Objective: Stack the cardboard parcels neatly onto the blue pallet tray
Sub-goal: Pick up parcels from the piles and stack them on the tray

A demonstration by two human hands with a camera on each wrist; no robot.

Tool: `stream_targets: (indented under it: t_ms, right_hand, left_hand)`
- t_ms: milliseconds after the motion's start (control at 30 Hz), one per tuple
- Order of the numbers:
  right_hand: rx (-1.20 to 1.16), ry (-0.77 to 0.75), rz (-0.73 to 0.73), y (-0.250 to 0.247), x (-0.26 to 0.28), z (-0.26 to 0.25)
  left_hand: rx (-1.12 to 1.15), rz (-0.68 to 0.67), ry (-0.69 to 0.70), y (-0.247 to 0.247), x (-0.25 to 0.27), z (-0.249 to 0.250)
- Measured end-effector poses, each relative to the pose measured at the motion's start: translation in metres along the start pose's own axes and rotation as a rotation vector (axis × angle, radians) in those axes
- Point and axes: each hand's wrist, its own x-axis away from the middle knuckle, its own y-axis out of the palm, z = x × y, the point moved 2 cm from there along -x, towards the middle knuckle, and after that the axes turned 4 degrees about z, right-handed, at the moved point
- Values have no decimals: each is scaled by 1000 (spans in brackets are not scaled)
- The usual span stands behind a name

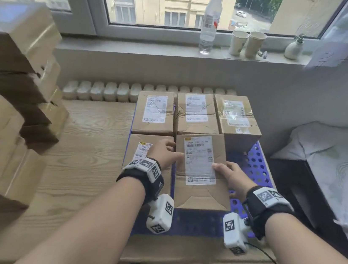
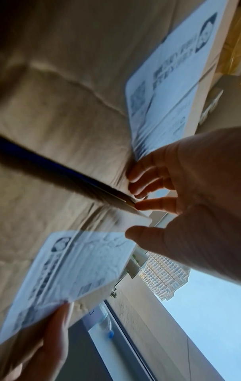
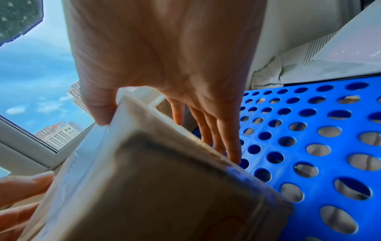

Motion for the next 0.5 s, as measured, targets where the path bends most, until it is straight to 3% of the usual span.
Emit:
stream_targets:
  t_ms: [167,500]
  right_hand:
    - [26,1,-90,0,-37,14]
    - [65,11,-85,16,-26,-1]
  left_hand:
    - [-63,58,-11,3,-6,-4]
    - [-110,65,13,7,-2,2]
